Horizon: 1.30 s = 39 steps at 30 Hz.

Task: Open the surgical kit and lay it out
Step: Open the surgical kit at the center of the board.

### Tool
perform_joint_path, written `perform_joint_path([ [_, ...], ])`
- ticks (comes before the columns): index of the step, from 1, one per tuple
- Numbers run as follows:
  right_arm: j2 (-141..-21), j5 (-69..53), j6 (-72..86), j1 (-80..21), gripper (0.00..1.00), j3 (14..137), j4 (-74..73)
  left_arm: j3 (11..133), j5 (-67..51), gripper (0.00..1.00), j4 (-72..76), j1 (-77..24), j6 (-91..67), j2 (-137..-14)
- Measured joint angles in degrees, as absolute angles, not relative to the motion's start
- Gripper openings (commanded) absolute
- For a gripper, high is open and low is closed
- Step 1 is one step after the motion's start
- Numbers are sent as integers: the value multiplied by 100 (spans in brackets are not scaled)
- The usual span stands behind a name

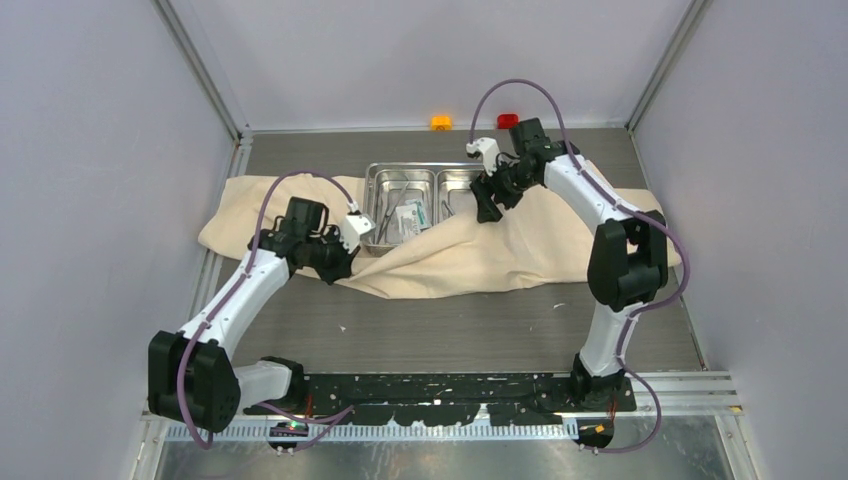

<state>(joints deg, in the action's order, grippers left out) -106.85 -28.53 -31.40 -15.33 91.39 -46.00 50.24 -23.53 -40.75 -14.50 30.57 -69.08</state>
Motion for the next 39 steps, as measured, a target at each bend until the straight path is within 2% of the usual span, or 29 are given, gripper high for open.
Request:
perform_joint_path([
  [2,-10816,-2781,-3140,-1586,74,9139,-4624,5026,-2353,6,-4066,-1450,3037,-6917],
  [4,-10916,-2700,-3144,-1608,66,9139,-4648,5030,-2349,6,-4064,-1450,3020,-6921],
  [7,-11030,-2628,-3179,-1603,47,9139,-4709,5037,-2344,6,-4064,-1450,3017,-6921],
  [11,-11015,-2545,-3194,-1601,15,9091,-4748,5074,-2327,5,-4062,-1450,3020,-6932],
  [14,-10862,-2410,-3146,-1601,1,8803,-4676,5162,-2296,4,-4088,-1452,3037,-6952],
  [18,-10276,-2294,-3076,-1601,0,8090,-4598,5308,-2250,3,-4182,-1487,3133,-6952],
  [25,-8348,-2346,-3006,-1612,1,6390,-4528,5424,-1981,2,-4759,-1824,3500,-6952],
  [32,-7150,-2685,-3330,-1756,9,5212,-4851,5426,-1533,6,-5531,-2362,3667,-6882],
  [36,-6665,-2794,-3516,-1789,24,4814,-5039,5426,-1308,20,-5931,-2639,3656,-6718],
  [39,-6337,-2593,-3586,-1761,47,4722,-5229,5419,-864,35,-6438,-2672,3649,-6689],
])
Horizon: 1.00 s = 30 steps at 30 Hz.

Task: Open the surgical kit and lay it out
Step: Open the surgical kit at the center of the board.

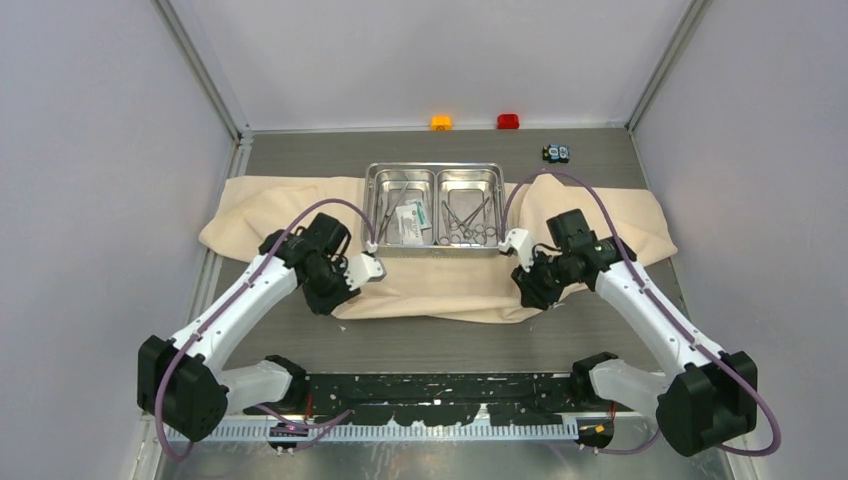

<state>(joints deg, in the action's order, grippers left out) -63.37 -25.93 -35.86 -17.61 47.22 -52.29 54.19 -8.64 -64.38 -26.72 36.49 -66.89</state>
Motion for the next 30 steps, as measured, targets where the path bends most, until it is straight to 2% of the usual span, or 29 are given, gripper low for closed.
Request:
perform_joint_path([
  [2,-6215,-2451,-3568,-1750,54,4731,-5251,5406,-598,39,-6683,-2672,3634,-6698],
  [6,-6206,-2064,-3238,-1750,63,4965,-5199,5406,-183,45,-6984,-2672,3566,-6751],
  [10,-6429,-1439,-2582,-1750,69,5496,-4737,5472,5,56,-6963,-2659,3489,-6748],
  [13,-6781,-954,-2071,-1750,72,5907,-4285,5710,62,58,-6746,-2591,3354,-6779],
  [19,-7703,-257,-1304,-1750,70,6353,-3704,6359,152,59,-5883,-2359,2873,-7358],
  [30,-9218,746,-838,-1719,64,6855,-3476,6473,362,59,-4856,-2064,2204,-7964],
])
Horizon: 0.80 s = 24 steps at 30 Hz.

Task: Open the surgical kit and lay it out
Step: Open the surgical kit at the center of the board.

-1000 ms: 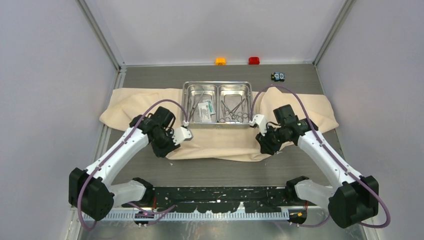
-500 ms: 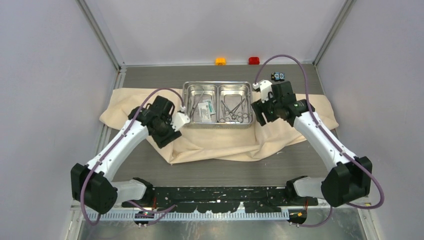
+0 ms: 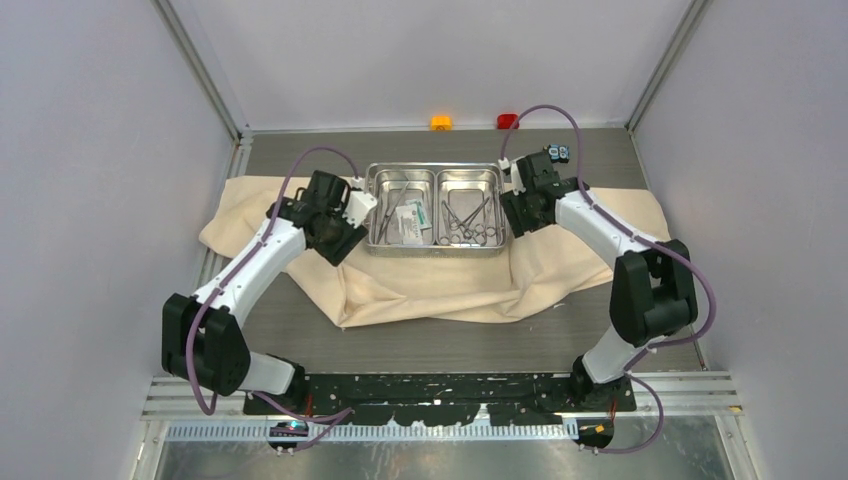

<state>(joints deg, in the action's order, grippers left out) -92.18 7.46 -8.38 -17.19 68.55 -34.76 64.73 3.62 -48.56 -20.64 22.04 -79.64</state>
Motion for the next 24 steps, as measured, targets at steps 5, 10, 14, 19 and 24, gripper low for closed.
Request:
perform_joint_path([
  [5,-9695,808,-773,-1673,64,7039,-3437,6495,368,59,-4676,-2047,2112,-7964],
  [10,-10064,794,-727,-1625,55,7192,-3426,6495,414,62,-4567,-2003,2110,-7964],
  [14,-10302,768,-705,-1555,42,7301,-3422,6504,456,68,-4464,-1826,2029,-7975],
  [19,-10477,499,-622,-1262,9,7378,-3437,6779,362,69,-4372,-1382,1809,-8370],
  [24,-10471,224,-515,-779,0,7406,-3514,7260,364,69,-4307,-1120,1564,-9312],
])
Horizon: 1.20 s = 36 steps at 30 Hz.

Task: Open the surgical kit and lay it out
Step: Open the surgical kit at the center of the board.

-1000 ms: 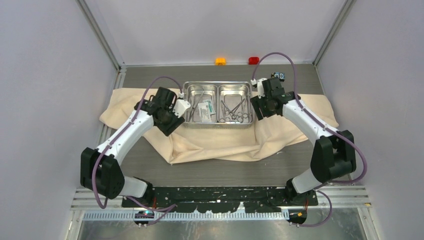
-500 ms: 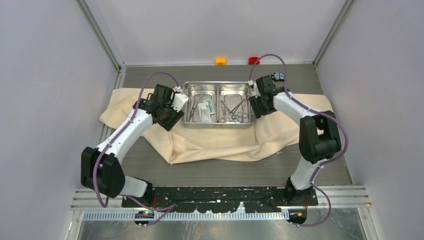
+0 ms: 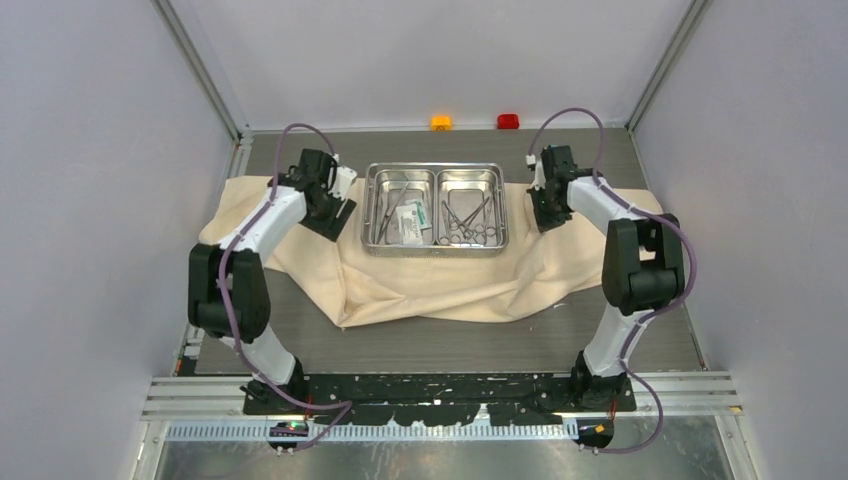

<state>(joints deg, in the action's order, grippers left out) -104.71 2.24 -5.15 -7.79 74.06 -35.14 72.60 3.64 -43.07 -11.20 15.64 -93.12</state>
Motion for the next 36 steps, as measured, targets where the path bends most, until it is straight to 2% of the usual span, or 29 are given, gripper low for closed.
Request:
perform_joint_path([
  [10,-9308,117,-482,-276,0,6845,-3553,8149,429,68,-4263,-954,1223,-10864],
  [23,-8873,113,-563,-279,0,6571,-3557,8348,336,60,-4322,-845,1020,-11349],
  [28,-8873,113,-569,-279,0,6563,-3557,8372,283,50,-4357,-803,939,-11395],
  [36,-8796,113,-589,-279,0,6497,-3562,8388,30,25,-4427,-650,893,-11415],
])
